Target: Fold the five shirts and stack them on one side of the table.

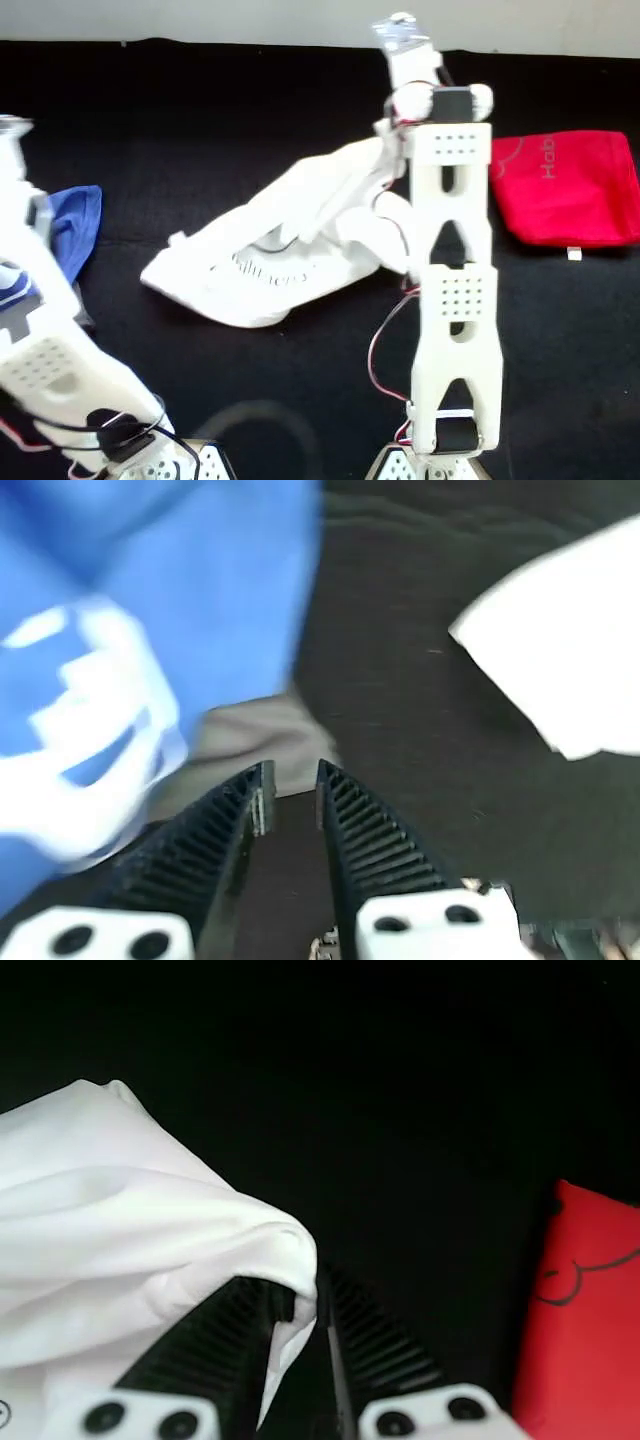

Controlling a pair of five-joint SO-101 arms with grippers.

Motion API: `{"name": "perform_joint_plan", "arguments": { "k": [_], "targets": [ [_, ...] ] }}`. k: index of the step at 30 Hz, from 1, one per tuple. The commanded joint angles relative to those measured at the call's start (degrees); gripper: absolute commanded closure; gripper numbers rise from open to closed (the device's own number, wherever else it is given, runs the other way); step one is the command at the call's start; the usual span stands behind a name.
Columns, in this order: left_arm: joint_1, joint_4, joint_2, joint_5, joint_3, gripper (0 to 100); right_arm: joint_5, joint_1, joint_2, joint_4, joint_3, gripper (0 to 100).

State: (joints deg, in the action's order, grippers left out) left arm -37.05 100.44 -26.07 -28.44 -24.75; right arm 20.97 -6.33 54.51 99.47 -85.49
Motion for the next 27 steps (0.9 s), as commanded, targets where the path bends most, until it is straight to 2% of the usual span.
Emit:
{"name": "perform_joint_plan", "arguments": {
  "k": [1, 5, 9, 12, 20, 27],
  "targets": [
    [11.6, 0.4, 0.7, 0.4, 4.4, 91, 2.3, 2.9, -0.5, 0.1, -2.2, 99.1],
    [20.3, -2.6, 0.7, 2.7, 1.7, 91, 2.4, 3.7, -0.5, 0.4, -2.2, 99.1],
    [23.1, -8.6, 0.0, 10.2, -3.6, 91, 2.3, 3.7, -0.5, 0.6, -2.2, 99.1],
    [24.6, -12.7, -0.1, 12.9, -3.9, 91, 2.2, 3.7, -0.5, 0.6, -2.2, 99.1],
    [26.3, -9.8, -7.7, 12.9, 2.4, 91, 2.5, 5.1, -0.6, -0.5, -2.2, 99.1],
    [26.7, -10.9, -9.5, 11.1, 8.7, 91, 2.5, 11.7, -0.6, -6.4, -2.2, 99.1]
  ]
}}
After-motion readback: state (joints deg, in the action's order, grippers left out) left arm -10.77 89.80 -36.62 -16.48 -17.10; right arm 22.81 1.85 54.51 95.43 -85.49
